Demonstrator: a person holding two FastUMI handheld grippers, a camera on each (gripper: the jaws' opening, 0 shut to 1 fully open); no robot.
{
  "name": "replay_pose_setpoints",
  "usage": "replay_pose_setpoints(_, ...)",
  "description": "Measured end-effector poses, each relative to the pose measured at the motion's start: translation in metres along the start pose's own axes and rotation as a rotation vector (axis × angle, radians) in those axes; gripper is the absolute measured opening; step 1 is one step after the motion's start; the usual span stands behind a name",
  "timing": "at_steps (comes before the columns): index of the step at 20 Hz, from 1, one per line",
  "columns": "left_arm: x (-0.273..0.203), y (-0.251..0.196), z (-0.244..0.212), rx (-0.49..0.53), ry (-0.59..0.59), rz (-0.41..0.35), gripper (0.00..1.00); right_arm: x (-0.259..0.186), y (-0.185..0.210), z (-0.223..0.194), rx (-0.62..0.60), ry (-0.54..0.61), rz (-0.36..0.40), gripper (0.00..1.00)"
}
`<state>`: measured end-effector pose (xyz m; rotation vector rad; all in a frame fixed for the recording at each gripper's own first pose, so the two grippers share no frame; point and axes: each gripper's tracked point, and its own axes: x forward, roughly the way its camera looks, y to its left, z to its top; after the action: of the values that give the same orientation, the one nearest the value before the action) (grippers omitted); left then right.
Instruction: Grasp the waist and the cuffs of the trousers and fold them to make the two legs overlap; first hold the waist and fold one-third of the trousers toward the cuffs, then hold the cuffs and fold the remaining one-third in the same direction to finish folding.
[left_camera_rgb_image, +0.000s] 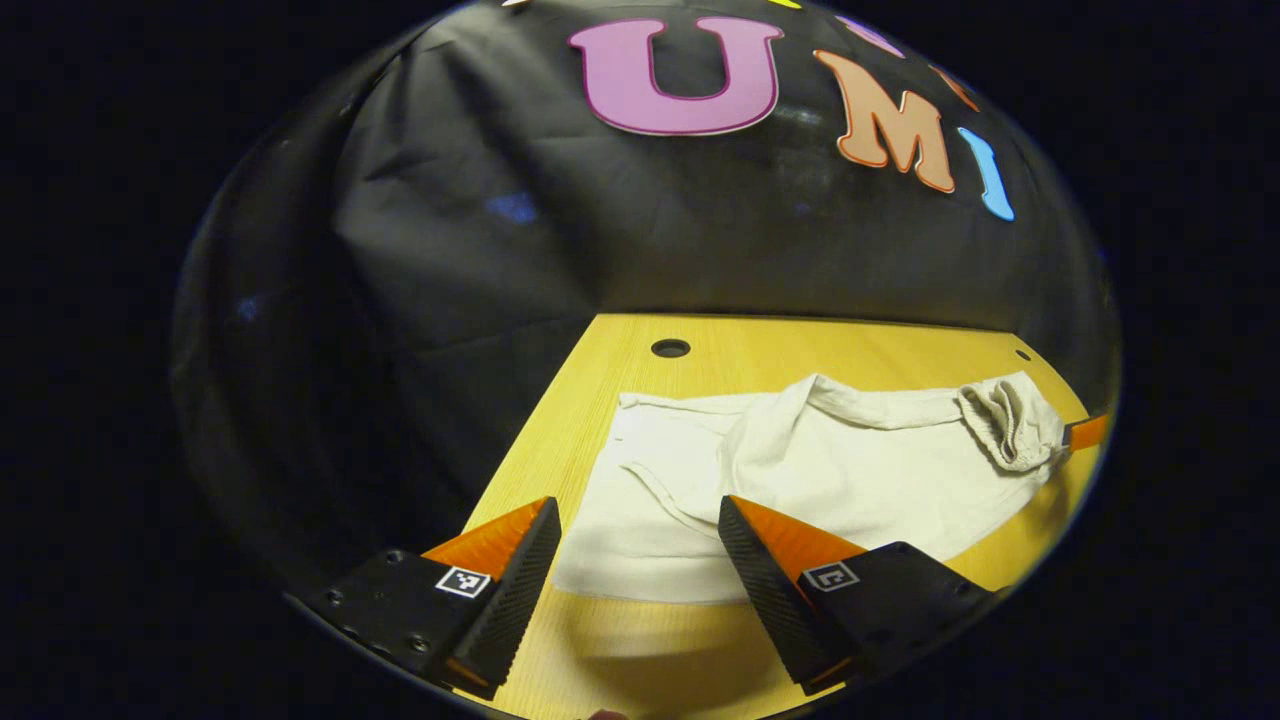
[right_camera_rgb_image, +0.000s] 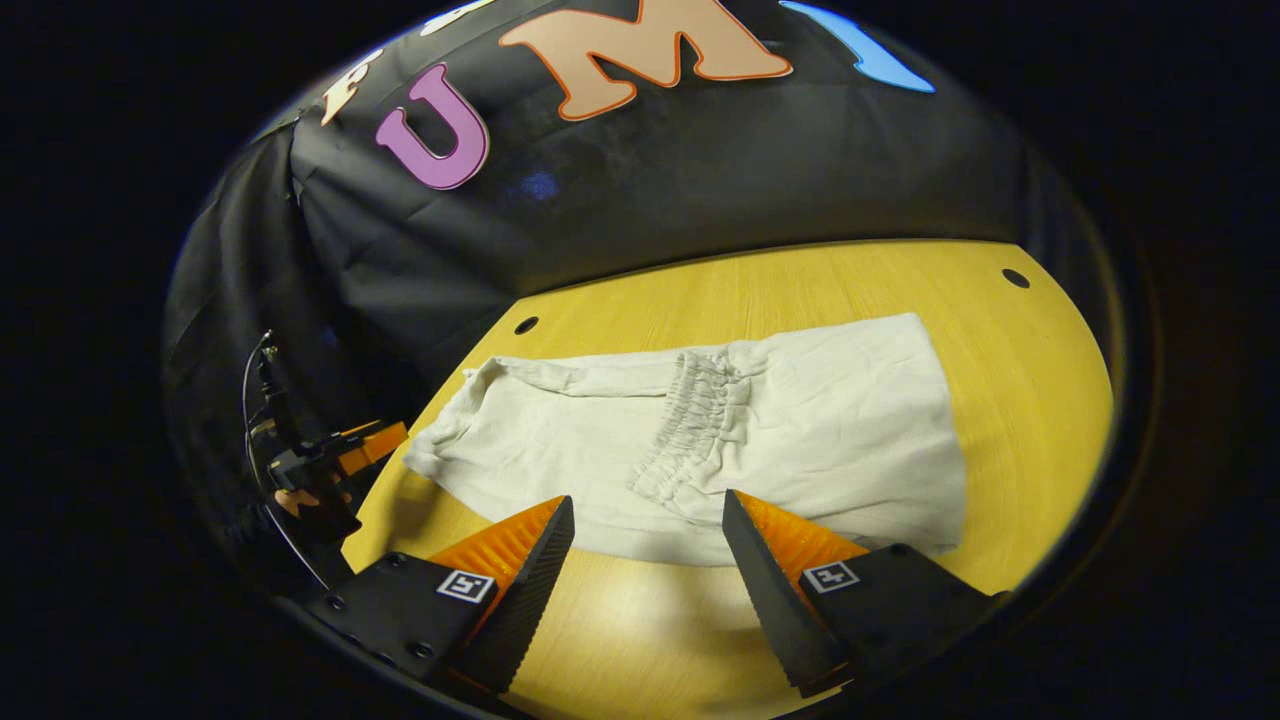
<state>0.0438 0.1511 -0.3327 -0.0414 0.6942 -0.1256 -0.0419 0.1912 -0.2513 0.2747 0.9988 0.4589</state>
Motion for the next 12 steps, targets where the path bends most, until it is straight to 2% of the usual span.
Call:
replay_pose_setpoints(5, 0.024, 0.008, -0.03, -0.022, 0.089, 0.003, 0.97, -0.009, -0.006, -0.005, 0.015, -0.007, -0.034, 0.96)
replay_pose_setpoints(10, 0.032, 0.005, -0.041, -0.029, 0.128, -0.015, 0.95, -0.01, -0.009, -0.003, 0.015, -0.004, -0.045, 0.96)
replay_pose_setpoints(11, 0.032, 0.004, -0.041, -0.028, 0.125, -0.013, 0.96, -0.011, -0.011, -0.003, 0.017, -0.004, -0.045, 0.91)
replay_pose_setpoints(12, 0.033, 0.002, -0.041, -0.026, 0.13, -0.015, 0.96, -0.01, -0.012, -0.003, 0.019, -0.002, -0.044, 0.96)
